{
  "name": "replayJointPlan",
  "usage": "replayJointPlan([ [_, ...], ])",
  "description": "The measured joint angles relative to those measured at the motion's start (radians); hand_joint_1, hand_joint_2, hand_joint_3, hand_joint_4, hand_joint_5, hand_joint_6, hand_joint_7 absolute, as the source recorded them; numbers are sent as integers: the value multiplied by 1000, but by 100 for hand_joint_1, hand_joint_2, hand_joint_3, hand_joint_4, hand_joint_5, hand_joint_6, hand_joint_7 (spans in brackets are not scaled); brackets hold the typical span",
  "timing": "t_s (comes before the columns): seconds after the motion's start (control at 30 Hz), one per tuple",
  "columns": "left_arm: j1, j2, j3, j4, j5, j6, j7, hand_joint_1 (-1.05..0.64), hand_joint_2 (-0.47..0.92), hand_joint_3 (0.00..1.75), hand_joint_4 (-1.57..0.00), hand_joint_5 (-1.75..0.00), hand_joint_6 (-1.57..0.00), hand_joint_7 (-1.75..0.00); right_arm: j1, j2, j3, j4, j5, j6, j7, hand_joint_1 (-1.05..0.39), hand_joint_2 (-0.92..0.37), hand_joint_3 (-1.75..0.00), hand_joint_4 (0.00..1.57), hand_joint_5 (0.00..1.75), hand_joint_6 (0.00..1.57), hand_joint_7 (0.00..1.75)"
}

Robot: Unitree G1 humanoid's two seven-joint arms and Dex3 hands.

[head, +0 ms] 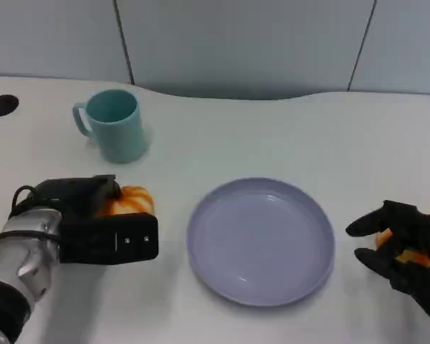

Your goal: Grasp the bread from the table and place it into the plate.

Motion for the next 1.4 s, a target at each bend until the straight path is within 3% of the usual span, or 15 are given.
replayJointPlan([
  [0.5, -5, -4, 0, 17, -4, -9, 3, -15, 85, 1, -36, -155, -22, -120, 0, 0, -1, 0, 0, 0, 0, -28, -92, -23, 72, 127, 68, 93],
  [0.53, -5, -4, 0, 17, -4, -9, 3, -17, 86, 1, -51, -167, -28, -152, 0, 0, -1, 0, 0, 0, 0, -28, -92, -23, 72, 127, 68, 93],
  [0.57, -6, -5, 0, 20, -4, -10, 10, -17, 87, 1, -57, -171, -30, -163, 0, 0, -1, 0, 0, 0, 0, -28, -92, -24, 71, 127, 68, 93],
  [0.63, -8, -9, 1, 35, -5, -20, 42, -20, 91, 4, -68, -174, -48, -172, 0, 0, -1, 0, 1, 0, 0, -28, -92, -24, 71, 128, 67, 93],
  [0.77, 7, -12, 54, 72, -94, -139, 107, -14, 92, 5, -68, -175, -48, -174, 0, 0, -1, 0, 0, -2, 0, -27, -92, -24, 72, 128, 67, 93],
  [0.8, 8, -12, 66, 67, -117, -157, 107, -15, 90, 4, -77, -175, -57, -175, -1, 0, -1, 1, 0, -2, 0, -27, -92, -24, 71, 128, 67, 94],
  [1.03, 81, 58, 224, -261, -318, -295, 17, -19, 88, 3, -87, -175, -64, -175, -18, 3, -2, 18, 3, 4, 1, -27, -92, -23, 69, 132, 66, 95],
  [1.4, 84, 37, 234, -307, -314, -324, 2, -19, 87, 2, -86, -175, -65, -175, -50, -7, -5, 93, 3, -22, 1, -28, -92, -23, 69, 130, 66, 96],
])
